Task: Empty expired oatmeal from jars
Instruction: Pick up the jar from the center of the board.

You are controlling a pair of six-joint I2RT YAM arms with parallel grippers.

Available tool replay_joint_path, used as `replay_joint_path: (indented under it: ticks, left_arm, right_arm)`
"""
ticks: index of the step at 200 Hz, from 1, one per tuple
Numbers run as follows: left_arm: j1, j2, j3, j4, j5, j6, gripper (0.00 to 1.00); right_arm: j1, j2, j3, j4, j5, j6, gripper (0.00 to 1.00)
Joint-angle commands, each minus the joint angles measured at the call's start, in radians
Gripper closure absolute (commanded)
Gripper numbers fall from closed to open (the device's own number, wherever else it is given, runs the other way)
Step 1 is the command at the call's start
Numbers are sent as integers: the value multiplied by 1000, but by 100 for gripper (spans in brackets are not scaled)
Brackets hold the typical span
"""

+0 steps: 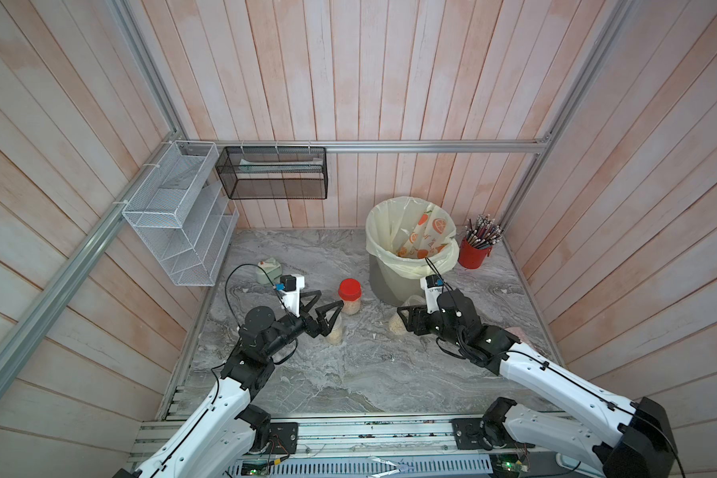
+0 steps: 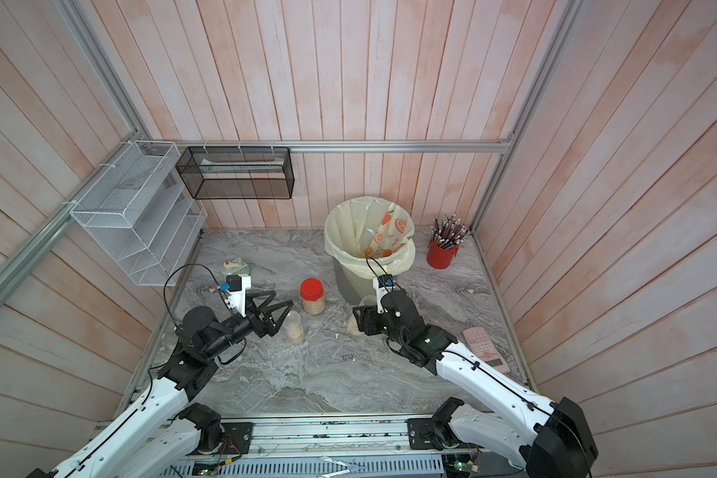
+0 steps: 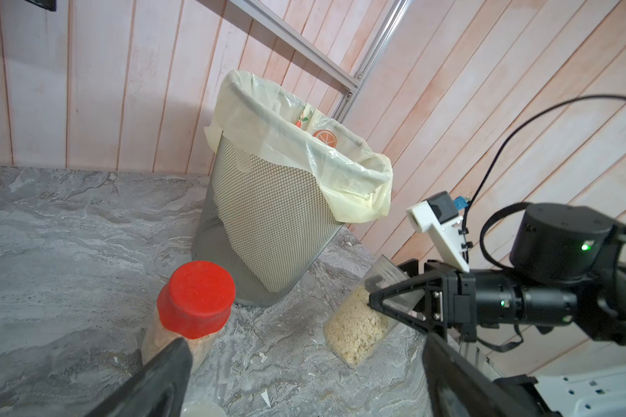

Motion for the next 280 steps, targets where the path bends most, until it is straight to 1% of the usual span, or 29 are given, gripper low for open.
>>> replay_joint_path:
  ticks: [1,40,56,92,119,140,158,194,212,215,222,236,280]
  left_arm:
    - [-62,22,45,-25,-21,101,0]
    - [-218,37,103,-70,-46,203,0]
    - [-274,42,127,-94,-57,225,0]
    - [-363,88,156,-102,-99,230,0]
    - [-415,131,155,-34,-125,219,0]
    - [-440,193,164,15,-127,220,0]
    - [-451,246,177,50,-119,246,0]
    - [-454,300,212,92,-111,312,0]
    - [-452,325,224,87,-119,337,0]
    - [-452,332,229,84,-119,360,0]
    - [-450,344,238,72,-116,371,0]
    - [-444,367,248,70,-101,376,0]
    - [-419,406,237,144,-62,354,0]
  right_arm:
    - [-33,-36,67,-121,-110,12,61]
    - [-96,-42,162,-225,-229,1,61]
    - [-108,-26,204,-258,-264,-11,62]
    - [-108,12,276,-282,-339,-21,63]
    - [-110,45,357,-331,-350,-47,63]
    - [-110,66,400,-334,-380,-54,63]
    - [-110,71,407,-311,-398,-53,64]
    - [-107,61,379,-240,-415,-23,65]
    - [-97,56,346,-180,-429,1,66]
    - [-94,57,343,-176,-427,2,66]
    - [-90,61,341,-170,-424,6,66]
    - [-78,71,346,-167,-425,4,66]
    - [-70,61,344,-167,-419,11,66]
